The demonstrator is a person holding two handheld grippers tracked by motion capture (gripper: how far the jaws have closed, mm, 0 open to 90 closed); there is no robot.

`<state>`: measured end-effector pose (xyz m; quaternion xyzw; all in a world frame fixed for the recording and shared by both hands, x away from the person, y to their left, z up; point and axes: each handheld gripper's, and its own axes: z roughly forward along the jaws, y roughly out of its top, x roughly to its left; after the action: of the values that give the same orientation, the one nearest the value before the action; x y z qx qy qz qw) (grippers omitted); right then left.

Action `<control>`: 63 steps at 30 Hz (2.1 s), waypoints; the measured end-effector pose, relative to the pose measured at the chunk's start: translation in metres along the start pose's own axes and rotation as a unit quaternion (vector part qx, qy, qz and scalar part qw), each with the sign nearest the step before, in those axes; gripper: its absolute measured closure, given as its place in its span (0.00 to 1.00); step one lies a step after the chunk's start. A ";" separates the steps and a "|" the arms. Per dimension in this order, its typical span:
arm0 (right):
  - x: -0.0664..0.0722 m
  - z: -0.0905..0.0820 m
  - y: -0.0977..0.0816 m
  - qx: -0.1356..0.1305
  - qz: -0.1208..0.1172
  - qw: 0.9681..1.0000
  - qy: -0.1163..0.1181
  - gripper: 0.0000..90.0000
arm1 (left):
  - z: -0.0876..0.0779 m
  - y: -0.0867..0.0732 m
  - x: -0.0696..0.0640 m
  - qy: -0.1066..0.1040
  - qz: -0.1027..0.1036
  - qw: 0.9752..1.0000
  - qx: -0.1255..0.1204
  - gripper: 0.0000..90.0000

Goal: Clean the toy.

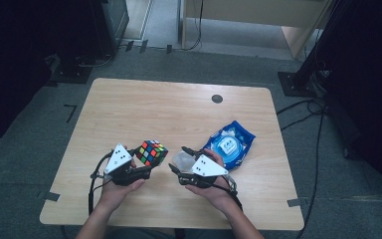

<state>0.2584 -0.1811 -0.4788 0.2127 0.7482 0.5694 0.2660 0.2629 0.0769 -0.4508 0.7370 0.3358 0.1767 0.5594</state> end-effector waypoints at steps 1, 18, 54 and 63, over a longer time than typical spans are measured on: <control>0.003 0.001 0.000 -0.003 -0.010 1.000 0.002 0.32 | 0.001 0.001 -0.001 -0.002 0.001 1.000 0.001 0.38; 0.034 0.008 0.001 -0.025 -0.152 0.987 -0.052 0.33 | 0.015 0.008 -0.026 -0.064 -0.018 0.997 0.036 0.38; -0.031 -0.063 -0.025 0.039 -0.015 0.990 -0.134 0.39 | 0.112 -0.016 -0.033 0.016 0.012 0.989 0.146 0.51; -0.032 -0.064 -0.027 0.043 -0.008 0.991 -0.124 0.39 | 0.109 -0.017 -0.017 0.029 -0.027 0.990 0.134 0.99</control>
<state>0.2414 -0.2554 -0.4865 0.2869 0.7350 0.5040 0.3514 0.3155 -0.0096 -0.4985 0.7908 0.3919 0.1360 0.4501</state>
